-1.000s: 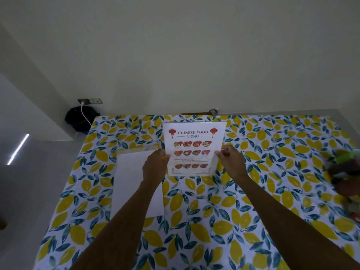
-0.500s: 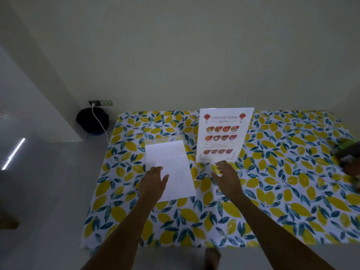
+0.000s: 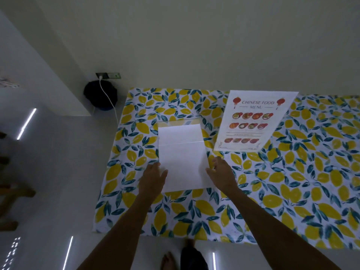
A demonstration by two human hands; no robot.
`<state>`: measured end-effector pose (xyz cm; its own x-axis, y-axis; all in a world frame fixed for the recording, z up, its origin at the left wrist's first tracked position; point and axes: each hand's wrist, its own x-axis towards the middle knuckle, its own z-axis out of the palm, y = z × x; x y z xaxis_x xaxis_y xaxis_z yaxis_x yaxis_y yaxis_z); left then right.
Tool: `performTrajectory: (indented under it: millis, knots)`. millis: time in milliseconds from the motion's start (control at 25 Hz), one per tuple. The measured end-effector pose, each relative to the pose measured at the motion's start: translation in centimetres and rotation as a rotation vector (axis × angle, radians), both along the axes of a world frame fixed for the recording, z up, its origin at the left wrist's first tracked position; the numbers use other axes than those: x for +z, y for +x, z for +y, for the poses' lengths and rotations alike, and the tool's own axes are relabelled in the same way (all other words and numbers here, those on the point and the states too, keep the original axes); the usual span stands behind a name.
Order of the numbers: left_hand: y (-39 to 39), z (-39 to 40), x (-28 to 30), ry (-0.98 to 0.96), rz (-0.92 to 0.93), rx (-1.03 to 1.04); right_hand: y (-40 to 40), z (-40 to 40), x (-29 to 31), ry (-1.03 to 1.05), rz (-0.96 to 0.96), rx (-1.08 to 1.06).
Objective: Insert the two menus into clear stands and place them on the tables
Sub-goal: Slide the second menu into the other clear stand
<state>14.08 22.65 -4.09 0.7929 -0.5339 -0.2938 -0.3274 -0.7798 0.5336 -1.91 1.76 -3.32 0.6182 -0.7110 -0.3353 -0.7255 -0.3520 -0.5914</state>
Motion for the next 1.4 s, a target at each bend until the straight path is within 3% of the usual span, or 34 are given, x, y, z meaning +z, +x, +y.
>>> performTrajectory:
  millis: [240, 480, 600, 800, 1000, 1120, 1400]
  knots:
    - [2.6, -4.0, -0.7, 0.015, -0.041, 0.115, 3.1, -1.2, -1.5, 0.003, -0.005, -0.038]
    - [4.4, -2.7, -1.2, -0.04, -0.102, 0.138, 3.1, -1.9, -1.4, 0.099, -0.038, -0.127]
    - [4.3, -1.6, 0.1, -0.13, -0.046, 0.089, 1.9, -2.0, -0.8, 0.091, -0.054, -0.093]
    - [3.3, 2.5, 2.1, -0.219, 0.141, -0.056, -1.6, 0.0, 2.4, 0.49, -0.31, -0.174]
    - [0.6, 7.4, 4.4, -0.271, 0.339, -0.078, -5.6, 3.4, 5.0, 0.616, -0.367, -0.168]
    - [-0.1, 9.1, 5.0, -0.501, 0.412, -0.085, -6.9, 4.7, 5.5, 0.527, -0.405, -0.157]
    - [1.8, 6.7, 8.9, -0.394, -0.021, -0.268, -4.8, 3.1, 7.6, 0.037, -0.39, 0.027]
